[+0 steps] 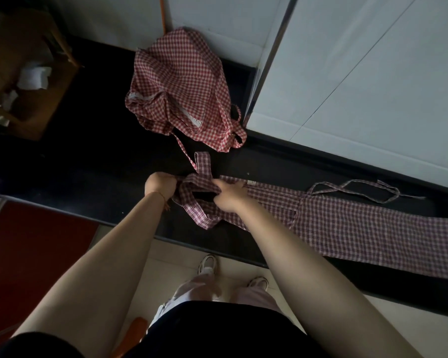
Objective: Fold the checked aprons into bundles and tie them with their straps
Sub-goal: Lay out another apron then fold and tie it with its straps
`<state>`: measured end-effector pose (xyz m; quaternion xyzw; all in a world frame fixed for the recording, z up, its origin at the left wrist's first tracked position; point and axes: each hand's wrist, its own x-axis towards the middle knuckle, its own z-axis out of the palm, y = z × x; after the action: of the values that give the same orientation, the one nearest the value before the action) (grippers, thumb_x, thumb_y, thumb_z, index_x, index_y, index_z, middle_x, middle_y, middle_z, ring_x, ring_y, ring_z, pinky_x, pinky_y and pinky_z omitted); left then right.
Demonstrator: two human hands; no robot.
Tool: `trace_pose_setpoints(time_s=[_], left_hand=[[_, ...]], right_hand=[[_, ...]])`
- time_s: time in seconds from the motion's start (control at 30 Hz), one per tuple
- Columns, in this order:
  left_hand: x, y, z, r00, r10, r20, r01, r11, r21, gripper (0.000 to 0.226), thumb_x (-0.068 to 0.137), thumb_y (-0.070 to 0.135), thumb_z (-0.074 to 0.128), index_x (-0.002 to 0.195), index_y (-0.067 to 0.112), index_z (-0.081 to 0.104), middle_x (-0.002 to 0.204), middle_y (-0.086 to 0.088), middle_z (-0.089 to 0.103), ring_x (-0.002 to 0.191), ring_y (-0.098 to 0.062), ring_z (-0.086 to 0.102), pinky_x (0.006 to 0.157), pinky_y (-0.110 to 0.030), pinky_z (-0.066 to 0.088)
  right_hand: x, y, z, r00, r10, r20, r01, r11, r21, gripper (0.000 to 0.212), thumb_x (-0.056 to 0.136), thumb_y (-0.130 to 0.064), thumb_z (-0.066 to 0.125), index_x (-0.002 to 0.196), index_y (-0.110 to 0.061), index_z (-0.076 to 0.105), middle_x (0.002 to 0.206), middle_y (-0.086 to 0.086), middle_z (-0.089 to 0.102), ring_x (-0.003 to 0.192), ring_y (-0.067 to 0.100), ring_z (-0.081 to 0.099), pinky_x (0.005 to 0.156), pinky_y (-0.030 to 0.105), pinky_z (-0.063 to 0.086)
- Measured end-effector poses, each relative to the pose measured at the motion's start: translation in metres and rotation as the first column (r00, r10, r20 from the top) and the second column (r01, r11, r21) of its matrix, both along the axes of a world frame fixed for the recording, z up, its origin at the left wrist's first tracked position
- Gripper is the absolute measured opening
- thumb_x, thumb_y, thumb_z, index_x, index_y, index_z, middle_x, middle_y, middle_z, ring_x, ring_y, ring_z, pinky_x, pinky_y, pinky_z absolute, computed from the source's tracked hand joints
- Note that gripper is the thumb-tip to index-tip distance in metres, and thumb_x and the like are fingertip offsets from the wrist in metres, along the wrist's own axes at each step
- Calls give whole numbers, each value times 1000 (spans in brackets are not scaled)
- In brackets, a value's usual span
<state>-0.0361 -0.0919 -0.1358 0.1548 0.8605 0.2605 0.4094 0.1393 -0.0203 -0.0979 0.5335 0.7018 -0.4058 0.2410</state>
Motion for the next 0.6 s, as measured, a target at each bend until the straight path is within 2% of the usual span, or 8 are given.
trace_pose_setpoints(time_s=[0.13, 0.23, 0.27, 0.33, 0.37, 0.43, 0.5, 0.6], left_hand=[[-8, 16, -7, 963, 194, 188, -199, 980, 7, 29, 87, 13, 58, 106, -5, 69, 89, -15, 69, 79, -31, 67, 71, -37, 54], [-7, 20, -12, 915, 305, 265, -326, 945, 35, 16, 81, 18, 59, 79, 4, 66, 87, -15, 68, 65, -24, 62, 70, -33, 54], [-7, 20, -10, 932, 251, 260, -273, 961, 49, 19, 82, 25, 63, 79, 7, 65, 89, -12, 69, 66, -22, 62, 68, -30, 53], [-9, 22, -9, 968, -13, 250, -2, 998, 62, 43, 77, 49, 73, 93, 10, 67, 96, -6, 70, 81, -22, 66, 77, -33, 56], [-9, 21, -4, 955, -190, 229, 185, 982, 43, 55, 70, 55, 79, 102, 13, 64, 102, -2, 68, 90, -21, 65, 85, -36, 55], [-7, 18, -1, 861, -492, 133, 500, 865, -36, 64, 67, 44, 86, 118, 23, 53, 111, 3, 58, 101, -19, 58, 87, -35, 50], [-4, 14, -8, 800, -598, -42, 591, 798, -117, 55, 72, 32, 82, 118, 27, 51, 114, 0, 59, 97, -20, 60, 76, -33, 50], [4, 8, -9, 782, -506, -365, 492, 860, -137, 23, 87, 28, 59, 110, 23, 59, 105, -5, 63, 85, -25, 61, 65, -32, 46]], right_hand=[[-1, -8, -1, 996, 86, 39, -86, 996, 1, 71, 99, -7, 41, 153, -48, 19, 160, 19, -13, 147, 46, -5, 113, 53, 30], [-3, -9, 0, 991, 116, 73, -116, 993, -1, 79, 96, -2, 43, 152, -51, 17, 159, 18, -13, 145, 45, -2, 111, 50, 36], [-3, -9, 1, 990, 120, 77, -120, 993, -10, 82, 95, 1, 43, 152, -51, 17, 159, 17, -13, 145, 44, -2, 109, 49, 38], [-5, -11, 1, 985, 139, 105, -137, 990, -22, 87, 92, 5, 43, 152, -52, 16, 159, 15, -15, 145, 42, -4, 108, 50, 38], [-6, -12, 1, 980, 152, 126, -151, 988, -18, 89, 90, 6, 44, 152, -52, 15, 159, 15, -15, 146, 42, -5, 107, 50, 38], [-8, -15, 2, 974, 171, 151, -173, 985, -4, 89, 90, 5, 44, 152, -52, 14, 158, 17, -11, 145, 43, -2, 104, 49, 40], [-8, -15, 1, 974, 173, 144, -175, 985, 1, 86, 91, 3, 44, 152, -52, 14, 157, 17, -9, 143, 43, 2, 102, 48, 42], [-7, -14, 2, 982, 153, 111, -154, 988, 1, 81, 93, 0, 44, 152, -50, 18, 158, 16, -11, 144, 41, 3, 103, 46, 43]])
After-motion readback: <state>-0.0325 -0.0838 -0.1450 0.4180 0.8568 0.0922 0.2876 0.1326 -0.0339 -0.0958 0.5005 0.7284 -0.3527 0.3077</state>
